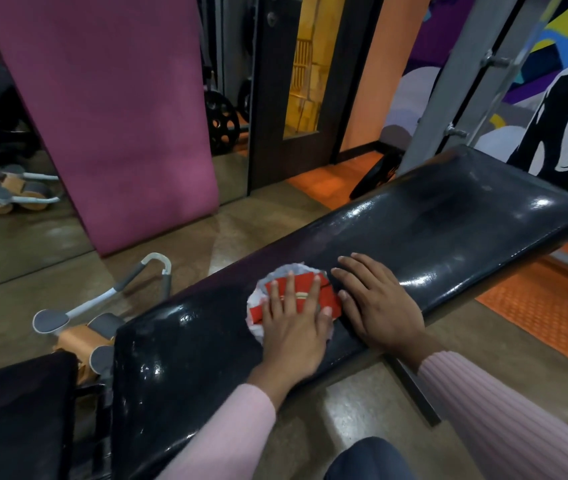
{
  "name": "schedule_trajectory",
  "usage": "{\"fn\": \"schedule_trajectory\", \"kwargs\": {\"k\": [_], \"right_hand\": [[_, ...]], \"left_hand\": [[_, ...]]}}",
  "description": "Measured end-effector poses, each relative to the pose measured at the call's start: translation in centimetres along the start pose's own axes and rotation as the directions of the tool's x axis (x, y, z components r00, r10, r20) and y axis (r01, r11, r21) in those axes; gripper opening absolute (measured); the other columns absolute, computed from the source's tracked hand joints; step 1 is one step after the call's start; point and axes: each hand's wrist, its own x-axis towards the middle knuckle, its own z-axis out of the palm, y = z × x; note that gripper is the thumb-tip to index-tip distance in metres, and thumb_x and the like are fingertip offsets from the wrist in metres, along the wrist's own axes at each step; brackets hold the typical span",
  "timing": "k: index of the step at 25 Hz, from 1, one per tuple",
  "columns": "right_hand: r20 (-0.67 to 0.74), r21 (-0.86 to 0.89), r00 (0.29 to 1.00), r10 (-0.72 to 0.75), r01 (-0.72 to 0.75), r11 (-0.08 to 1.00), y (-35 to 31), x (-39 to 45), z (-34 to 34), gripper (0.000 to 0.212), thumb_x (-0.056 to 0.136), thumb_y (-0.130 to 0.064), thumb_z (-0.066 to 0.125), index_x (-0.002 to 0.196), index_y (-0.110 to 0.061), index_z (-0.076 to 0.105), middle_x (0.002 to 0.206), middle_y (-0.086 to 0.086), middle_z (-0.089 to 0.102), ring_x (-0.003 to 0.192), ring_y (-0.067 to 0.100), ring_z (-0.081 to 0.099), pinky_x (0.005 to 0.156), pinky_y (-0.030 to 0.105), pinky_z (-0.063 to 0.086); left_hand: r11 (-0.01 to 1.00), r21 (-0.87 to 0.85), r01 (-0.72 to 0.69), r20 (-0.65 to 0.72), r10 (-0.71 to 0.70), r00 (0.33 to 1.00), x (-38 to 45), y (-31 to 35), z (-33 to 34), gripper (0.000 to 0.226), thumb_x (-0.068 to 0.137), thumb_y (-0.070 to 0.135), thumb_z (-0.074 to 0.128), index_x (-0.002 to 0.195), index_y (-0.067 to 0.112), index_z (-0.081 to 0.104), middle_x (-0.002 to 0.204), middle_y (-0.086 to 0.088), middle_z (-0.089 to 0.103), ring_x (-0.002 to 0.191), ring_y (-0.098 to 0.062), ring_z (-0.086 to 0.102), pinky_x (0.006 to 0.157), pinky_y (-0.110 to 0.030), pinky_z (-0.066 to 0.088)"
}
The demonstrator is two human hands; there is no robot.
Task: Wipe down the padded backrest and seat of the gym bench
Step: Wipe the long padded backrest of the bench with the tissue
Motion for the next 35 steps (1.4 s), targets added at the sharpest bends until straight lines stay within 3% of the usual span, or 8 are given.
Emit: {"fn": "schedule_trajectory", "kwargs": {"k": [3, 6, 9, 15, 21, 27, 31, 35], "right_hand": [[0.008, -0.006, 1.000, 0.009, -0.009, 1.000, -0.1, 0.1, 0.1, 0.041, 0.099, -0.030, 0.039, 0.126, -0.008, 0.060, 0.133, 0.012, 0.057, 0.130, 0.030, 0.046, 0.108, 0.043, 0.038], [0.010, -0.012, 1.000, 0.024, -0.024, 1.000, -0.3, -0.1, 0.1, 0.041, 0.099, -0.030, 0.039, 0.126, -0.008, 0.060, 0.134, 0.010, 0.057, 0.130, 0.030, 0.046, 0.108, 0.043, 0.039], [0.002, -0.014, 1.000, 0.021, -0.021, 1.000, -0.3, 0.0, -0.1, 0.040, 0.099, -0.030, 0.040, 0.127, -0.008, 0.060, 0.134, 0.010, 0.057, 0.130, 0.029, 0.046, 0.108, 0.043, 0.039], [0.002, -0.004, 1.000, 0.010, -0.010, 1.000, -0.1, 0.1, 0.1, 0.042, 0.100, -0.030, 0.037, 0.128, -0.008, 0.058, 0.134, 0.011, 0.056, 0.131, 0.030, 0.045, 0.109, 0.043, 0.037], [0.003, -0.007, 0.999, 0.036, -0.036, 0.999, -0.2, -0.1, 0.0, 0.043, 0.100, -0.030, 0.037, 0.129, -0.008, 0.058, 0.135, 0.010, 0.056, 0.132, 0.029, 0.044, 0.110, 0.041, 0.036], [0.007, 0.013, 0.999, 0.051, -0.051, 0.999, -0.2, 0.0, 0.1, 0.048, 0.101, -0.033, 0.031, 0.134, -0.006, 0.054, 0.138, 0.012, 0.055, 0.134, 0.028, 0.042, 0.112, 0.041, 0.032], [0.003, 0.009, 0.998, 0.056, -0.056, 0.998, -0.2, 0.0, 0.0, 0.045, 0.102, -0.031, 0.034, 0.133, -0.006, 0.054, 0.137, 0.011, 0.055, 0.134, 0.028, 0.042, 0.113, 0.040, 0.032], [0.006, 0.004, 0.998, 0.062, -0.062, 0.998, -0.3, -0.1, 0.1, 0.045, 0.101, -0.032, 0.035, 0.133, -0.006, 0.054, 0.137, 0.011, 0.055, 0.134, 0.029, 0.043, 0.112, 0.041, 0.033]], "left_hand": [[0.999, -0.042, 0.001, 0.033, 0.001, 0.999, 4.4, -2.2, -0.7, 0.054, 0.098, 0.054, 0.017, 0.150, 0.043, 0.004, 0.161, -0.004, -0.004, 0.146, -0.031, -0.005, 0.117, -0.046, -0.001], [0.981, -0.079, 0.178, 0.077, -0.172, 0.982, 7.0, -5.9, -1.9, 0.053, 0.099, 0.051, 0.022, 0.150, 0.042, 0.009, 0.160, -0.007, 0.005, 0.145, -0.032, 0.005, 0.117, -0.046, 0.006], [0.949, -0.098, 0.299, 0.010, -0.300, 0.954, 3.9, -5.6, -1.3, 0.052, 0.100, 0.050, 0.020, 0.150, 0.042, 0.007, 0.160, -0.009, 0.001, 0.146, -0.032, -0.002, 0.117, -0.046, 0.001], [1.000, -0.013, -0.010, 0.016, 0.010, 1.000, 1.4, 0.5, 0.2, 0.055, 0.094, 0.057, 0.006, 0.148, 0.047, -0.001, 0.160, -0.005, -0.010, 0.145, -0.032, -0.012, 0.116, -0.048, -0.005], [0.967, -0.072, 0.243, 0.041, -0.240, 0.970, 3.3, -4.3, -0.7, 0.051, 0.100, 0.050, 0.016, 0.149, 0.045, 0.000, 0.161, -0.005, -0.006, 0.146, -0.031, -0.009, 0.117, -0.048, -0.002], [0.999, -0.005, -0.043, -0.028, 0.043, 0.999, -2.1, 2.2, 1.7, 0.065, 0.086, 0.055, -0.003, 0.149, 0.039, -0.002, 0.160, -0.009, -0.009, 0.144, -0.033, -0.016, 0.115, -0.047, -0.010], [0.990, -0.070, 0.118, 0.009, -0.118, 0.993, 1.9, -1.8, 0.0, 0.052, 0.099, 0.051, 0.012, 0.149, 0.043, 0.000, 0.160, -0.005, -0.007, 0.146, -0.031, -0.010, 0.117, -0.046, -0.003], [0.992, 0.006, 0.129, -0.068, -0.128, 0.989, -3.1, -2.3, 0.9, 0.060, 0.090, 0.055, -0.004, 0.149, 0.042, -0.006, 0.160, -0.006, -0.009, 0.145, -0.030, -0.013, 0.117, -0.047, -0.003]]}}
